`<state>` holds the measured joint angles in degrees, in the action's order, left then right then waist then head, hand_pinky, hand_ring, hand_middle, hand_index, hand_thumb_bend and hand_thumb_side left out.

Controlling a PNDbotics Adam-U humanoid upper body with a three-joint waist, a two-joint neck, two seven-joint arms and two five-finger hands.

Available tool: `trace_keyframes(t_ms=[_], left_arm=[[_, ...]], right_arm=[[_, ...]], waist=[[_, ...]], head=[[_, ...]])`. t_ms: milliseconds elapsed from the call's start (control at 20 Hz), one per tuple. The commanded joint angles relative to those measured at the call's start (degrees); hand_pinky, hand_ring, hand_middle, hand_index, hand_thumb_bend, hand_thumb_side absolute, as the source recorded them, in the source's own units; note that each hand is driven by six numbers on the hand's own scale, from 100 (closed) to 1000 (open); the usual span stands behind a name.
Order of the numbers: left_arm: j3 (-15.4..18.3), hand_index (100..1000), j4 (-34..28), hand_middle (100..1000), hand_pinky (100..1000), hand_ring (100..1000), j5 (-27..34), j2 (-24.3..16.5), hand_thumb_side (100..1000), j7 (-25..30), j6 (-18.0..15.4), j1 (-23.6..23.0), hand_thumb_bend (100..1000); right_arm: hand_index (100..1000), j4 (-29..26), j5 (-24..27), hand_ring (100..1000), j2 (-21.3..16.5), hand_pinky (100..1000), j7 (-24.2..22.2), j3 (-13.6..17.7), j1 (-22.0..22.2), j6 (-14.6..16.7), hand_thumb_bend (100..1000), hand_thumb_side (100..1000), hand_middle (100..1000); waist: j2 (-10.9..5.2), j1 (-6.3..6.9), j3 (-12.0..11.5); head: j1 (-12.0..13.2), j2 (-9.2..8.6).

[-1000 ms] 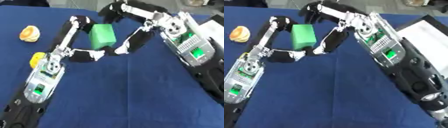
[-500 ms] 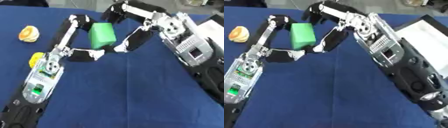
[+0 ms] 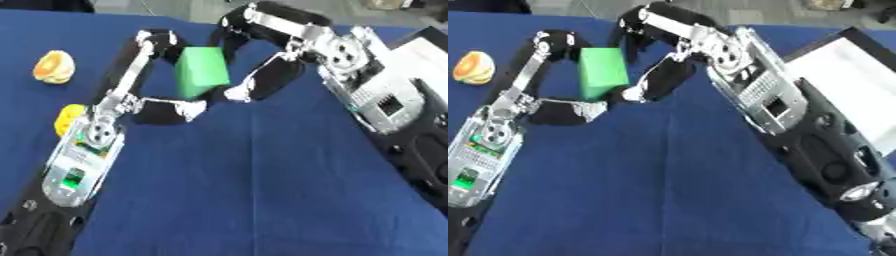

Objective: Pick up the objects with one hand, pass them to the other hand, and then place them into the box on the other side of the table.

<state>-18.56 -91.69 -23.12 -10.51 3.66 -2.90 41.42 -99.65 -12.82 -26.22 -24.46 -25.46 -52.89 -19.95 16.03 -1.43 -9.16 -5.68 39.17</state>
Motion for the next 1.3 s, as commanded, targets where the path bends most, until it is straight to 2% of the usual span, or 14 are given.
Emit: trace_keyframes(t_ms=[50,200,300,400,450,550,700,800,950,1300], left_arm=[[-0.4,502,-0.7,458,614,500,-0.1,0.5,100,0.4,-0.2,0.9,108],[-0.5,505,-0.7,460,613,499,-0.1,0.5,100,0.3,-0.3,0.9,112],[-0.5,527,-0.7,475,617,503,0.1,0.5,100,0.2,-0.4,0.9,202],[-0.7,612,-0.6,557,661,549,0.3,0.4,172,0.5,-0.7,0.8,465],[-0.7,703,-0.5,654,706,619,0.3,0.3,278,0.9,-0.9,0.8,661],[-0.5,782,-0.5,717,741,676,-0.3,-0.1,345,1.8,-1.8,0.7,854],[0.0,811,-0.6,725,749,688,-1.8,-0.6,349,1.9,-2.8,0.5,943],[0.1,813,-0.6,728,750,691,-2.5,-0.7,386,1.6,-3.3,0.4,1000],[0.1,817,-0.7,731,753,695,-3.0,-0.9,471,1.3,-4.0,0.2,1000],[1.4,814,0.3,722,745,688,-4.0,-4.0,469,0.4,-3.9,-2.5,1000]], right_arm=[[549,-0.2,1.0,647,-0.6,780,-0.1,0.7,-0.9,0.2,492,100,358],[536,-0.2,1.2,638,-0.6,778,-0.6,0.7,-1.0,0.2,515,100,335],[531,-0.1,1.2,634,-0.6,778,-0.8,0.7,-1.1,0.2,510,100,330],[528,-0.1,1.2,631,-0.6,777,-1.0,0.8,-1.0,0.2,507,100,326],[527,-0.2,1.2,630,-0.7,777,-1.0,0.9,-0.9,0.1,505,100,326],[525,-0.8,1.2,627,-1.2,776,-0.8,1.2,-0.9,0.1,503,100,323],[522,-1.8,1.5,624,-2.0,775,-0.3,1.8,-0.9,-0.2,501,100,320],[521,-2.6,1.7,623,-2.5,775,0.1,2.2,-0.9,-0.5,501,100,320],[520,-3.2,1.9,622,-3.3,774,0.5,2.5,-0.6,-0.9,499,100,320],[522,-6.1,3.6,622,-7.2,773,1.7,4.6,1.4,-1.8,499,100,321]], waist=[[-0.06,-0.5,0.1],[-0.07,-0.48,0.1],[-0.08,-0.47,0.2],[-0.09,-0.42,0.2],[-0.11,-0.38,0.2],[-0.2,-0.3,0.2],[-0.37,-0.24,0.3],[-0.44,-0.24,0.4],[-0.52,-0.2,0.6],[-1.11,0.02,1.8]], head=[[-0.2,0.01],[-0.3,-0.08],[-0.4,-0.13],[-0.6,-0.14],[-0.6,-0.12],[-0.8,-0.04],[-1.0,-0.12],[-1.2,-0.16],[-1.6,0.01],[-2.9,0.65]])
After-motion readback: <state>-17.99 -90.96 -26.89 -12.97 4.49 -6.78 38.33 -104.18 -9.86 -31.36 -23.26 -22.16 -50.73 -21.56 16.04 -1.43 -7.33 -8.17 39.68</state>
